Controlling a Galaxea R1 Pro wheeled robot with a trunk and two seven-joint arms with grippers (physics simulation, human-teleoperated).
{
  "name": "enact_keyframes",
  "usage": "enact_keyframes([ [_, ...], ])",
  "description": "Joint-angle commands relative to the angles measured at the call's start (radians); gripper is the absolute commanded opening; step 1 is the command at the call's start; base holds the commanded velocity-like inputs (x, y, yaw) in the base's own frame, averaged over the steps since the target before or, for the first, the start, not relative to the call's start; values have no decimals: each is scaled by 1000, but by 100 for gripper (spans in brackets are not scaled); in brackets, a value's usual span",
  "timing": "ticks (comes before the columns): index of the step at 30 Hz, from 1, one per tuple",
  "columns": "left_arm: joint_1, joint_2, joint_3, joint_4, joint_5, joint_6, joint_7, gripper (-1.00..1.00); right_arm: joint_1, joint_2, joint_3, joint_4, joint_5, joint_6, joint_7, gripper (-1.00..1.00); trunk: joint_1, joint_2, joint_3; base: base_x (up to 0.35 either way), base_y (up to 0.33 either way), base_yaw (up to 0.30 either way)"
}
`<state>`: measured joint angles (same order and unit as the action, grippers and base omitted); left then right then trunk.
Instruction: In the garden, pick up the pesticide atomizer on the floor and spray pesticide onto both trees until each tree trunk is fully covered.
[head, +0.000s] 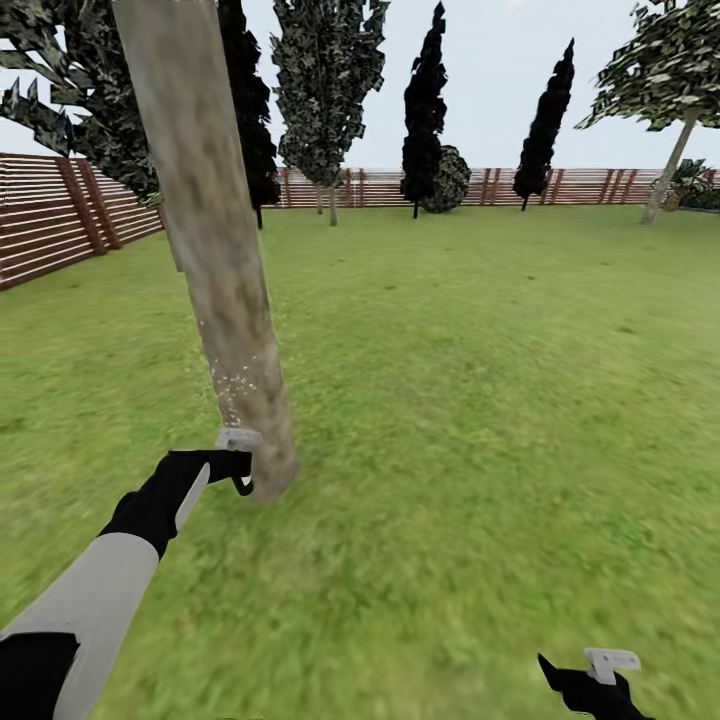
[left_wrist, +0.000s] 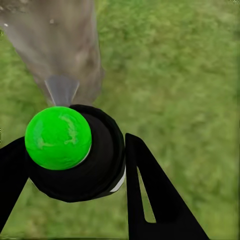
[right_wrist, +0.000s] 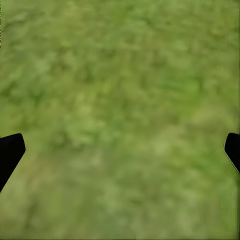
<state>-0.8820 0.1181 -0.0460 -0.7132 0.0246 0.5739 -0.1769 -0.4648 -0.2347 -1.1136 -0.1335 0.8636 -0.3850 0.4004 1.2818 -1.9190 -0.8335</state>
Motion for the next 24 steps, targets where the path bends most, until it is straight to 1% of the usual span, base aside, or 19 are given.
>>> enact_keyframes([
  [1, 0, 0, 0, 0, 0, 0, 0, -100, 0, 0, 0, 0, 0, 0, 0, 100, 0, 0, 0, 0, -264, 259],
  [4, -6, -1, -1, -17, 4, 5, -1, -100, 0, -1, 0, 0, 0, 0, 0, 100, 0, 0, 0, 0, -138, 252],
  [5, -15, 4, 3, -17, 4, 10, -1, -100, 0, 0, 0, 0, 0, 0, 0, 100, 0, 0, 0, 0, -13, 192],
  [6, -39, 6, 17, -19, 3, 16, -2, -100, 0, 0, 0, 0, 0, 0, 0, 100, 0, 0, 0, 0, -5, 164],
  [7, -81, 7, 27, -19, 1, 33, -2, -100, 0, 0, 0, 0, 0, 0, 0, 100, 0, 0, 0, 0, -3, 99],
  [9, -204, 17, 38, -20, 2, 138, -3, -100, 0, 0, 0, 0, 0, 0, 0, 100, 0, 0, 0, 0, -1, 27],
  [10, -249, 19, 39, -20, 1, 159, -3, -100, 0, 0, 0, 0, 0, 0, 0, 100, 0, 0, 0, 0, 0, 4],
  [13, -329, 19, 40, -20, -3, 183, -3, -100, 0, 0, 0, 0, 0, 0, 0, 100, 0, 0, 0, 0, 0, 1],
  [14, -359, 20, 40, -20, -4, 211, -3, -100, 0, -1, 0, 0, 0, 0, 0, 100, 0, 0, 0, 0, 0, 0],
  [17, -374, 27, 38, -19, -6, 229, -3, -100, 0, -1, 0, 0, 0, 0, 0, 100, 0, 0, 0, 0, 0, 0],
  [18, -375, 37, 39, -18, -6, 230, -3, -100, 0, 0, 0, 0, 0, 0, 0, 100, 0, 0, 0, 0, 0, 0],
  [19, -374, 57, 39, -17, -4, 231, -3, -100, 0, -1, 0, 0, 0, 0, 0, 100, 0, 0, 0, 0, 0, 0],
  [20, -371, 57, 37, -17, 0, 232, -5, -100, 0, 0, 0, 0, 0, 0, 0, 100, 0, 0, 0, 0, 0, 0],
  [22, -368, 44, 34, -18, 3, 234, -10, -100, 0, -1, 0, 0, 0, 0, 0, 100, 0, 0, 0, 0, 0, 0],
  [23, -372, 17, 32, -18, 5, 235, -12, -100, 0, -1, 0, 0, 0, 0, 0, 100, 0, 0, 0, 0, 0, 0],
  [24, -381, 0, 31, -18, 5, 239, -13, -100, 0, -1, 0, 0, 0, 0, 0, 100, 0, 0, 0, 0, 0, 0],
])
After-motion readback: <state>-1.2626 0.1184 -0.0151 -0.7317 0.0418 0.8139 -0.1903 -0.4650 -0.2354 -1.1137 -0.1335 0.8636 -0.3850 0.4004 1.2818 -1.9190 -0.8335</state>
